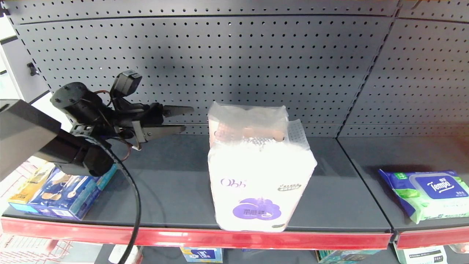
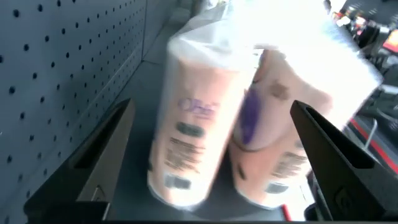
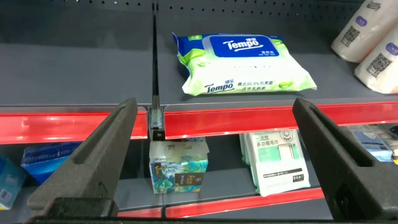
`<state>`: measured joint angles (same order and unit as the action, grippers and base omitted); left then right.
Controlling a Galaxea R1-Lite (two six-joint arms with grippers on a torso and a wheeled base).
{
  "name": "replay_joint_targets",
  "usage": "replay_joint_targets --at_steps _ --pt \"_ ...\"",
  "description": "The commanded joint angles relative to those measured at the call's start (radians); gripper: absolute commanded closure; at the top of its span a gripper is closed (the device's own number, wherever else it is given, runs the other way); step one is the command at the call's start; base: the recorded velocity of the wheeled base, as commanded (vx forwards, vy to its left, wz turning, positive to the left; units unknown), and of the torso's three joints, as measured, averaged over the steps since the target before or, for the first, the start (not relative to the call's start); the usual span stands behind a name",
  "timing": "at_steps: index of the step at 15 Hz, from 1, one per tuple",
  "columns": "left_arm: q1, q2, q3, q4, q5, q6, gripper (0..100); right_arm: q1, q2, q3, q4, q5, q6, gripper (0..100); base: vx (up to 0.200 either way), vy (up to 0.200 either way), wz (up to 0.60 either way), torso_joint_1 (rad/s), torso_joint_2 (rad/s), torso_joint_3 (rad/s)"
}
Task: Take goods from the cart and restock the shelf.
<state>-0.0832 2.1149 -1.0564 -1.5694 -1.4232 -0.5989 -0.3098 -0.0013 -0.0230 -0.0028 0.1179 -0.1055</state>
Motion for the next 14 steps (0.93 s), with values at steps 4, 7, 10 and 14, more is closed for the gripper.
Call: replay_joint_targets --at_steps 4,7,10,14 --pt "0.146 -0.317 0.300 -0.001 0.029 -0.007 0 0.000 0.001 0.000 0.001 0.000 0.001 0 0.000 0.000 0.00 0.000 0.00 0.000" --pt "0.215 -0.444 0.486 -0.001 0.059 -0.041 0 0.000 0.001 0.000 0.001 0.000 0.001 0 0.000 0.000 0.00 0.000 0.00 0.000" --pt "0.290 -0.590 0.690 -0.001 0.092 -0.176 0 0.000 0.001 0.000 0.001 0.000 0.001 0 0.000 0.000 0.00 0.000 0.00 0.000" --pt "0.361 -0.627 0.768 -0.001 0.113 -0.174 0 0.000 0.001 0.000 0.001 0.000 0.003 0 0.000 0.000 0.00 0.000 0.00 0.000"
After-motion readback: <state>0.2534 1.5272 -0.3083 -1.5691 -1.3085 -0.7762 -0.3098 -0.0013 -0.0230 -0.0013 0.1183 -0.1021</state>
